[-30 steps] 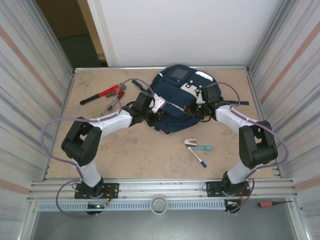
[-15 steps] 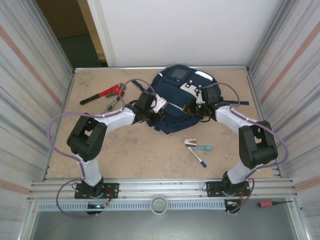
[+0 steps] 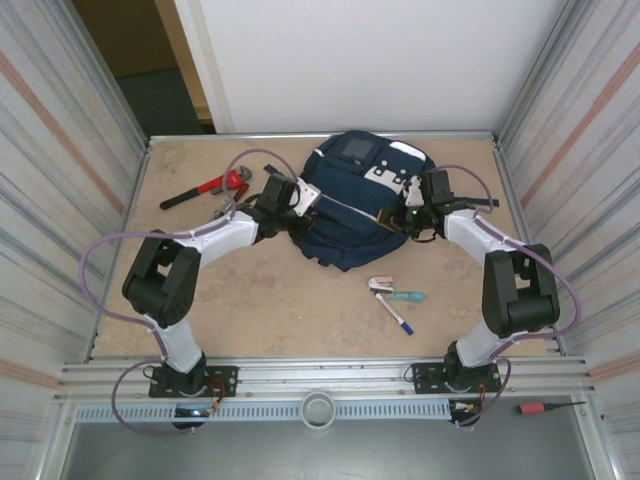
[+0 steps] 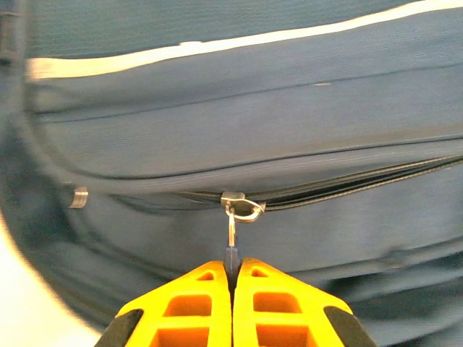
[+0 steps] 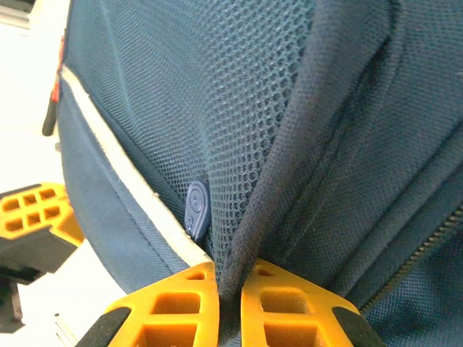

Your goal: Pack the student bag

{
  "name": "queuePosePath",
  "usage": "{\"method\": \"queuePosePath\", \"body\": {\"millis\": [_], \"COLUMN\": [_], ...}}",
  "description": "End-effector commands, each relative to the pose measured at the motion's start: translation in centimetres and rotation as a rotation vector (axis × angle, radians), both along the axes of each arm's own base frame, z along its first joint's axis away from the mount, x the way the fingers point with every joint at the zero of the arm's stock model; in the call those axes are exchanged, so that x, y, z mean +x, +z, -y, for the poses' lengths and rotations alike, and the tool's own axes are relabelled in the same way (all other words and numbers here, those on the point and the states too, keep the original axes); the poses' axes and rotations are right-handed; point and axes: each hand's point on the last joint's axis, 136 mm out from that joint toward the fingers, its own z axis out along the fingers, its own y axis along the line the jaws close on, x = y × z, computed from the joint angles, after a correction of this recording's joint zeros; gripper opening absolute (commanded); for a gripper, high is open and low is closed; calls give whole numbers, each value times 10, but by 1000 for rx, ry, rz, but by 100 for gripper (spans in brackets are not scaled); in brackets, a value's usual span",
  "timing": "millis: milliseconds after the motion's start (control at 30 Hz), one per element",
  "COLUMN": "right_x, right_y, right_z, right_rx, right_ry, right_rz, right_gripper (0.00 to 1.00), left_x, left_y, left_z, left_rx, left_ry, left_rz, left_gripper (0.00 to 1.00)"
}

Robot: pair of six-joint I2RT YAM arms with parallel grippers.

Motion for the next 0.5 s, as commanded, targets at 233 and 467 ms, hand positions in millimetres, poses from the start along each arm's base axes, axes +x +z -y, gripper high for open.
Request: {"method": "queuePosePath", "body": {"millis": [233, 467], "right_x": [3, -8], "right_y": [29, 27], "right_z": [-17, -49], "right_rx": [21, 29], "right_ry": [216, 366], "right_rz": [46, 26], "right_gripper": [0, 0], "left_x": [7, -17], "left_y": [15, 2], "left_z": [-39, -61], "left_rx": [79, 111], "left_ry": [82, 128], "left_rz": [51, 16], "left_gripper": [0, 0]}}
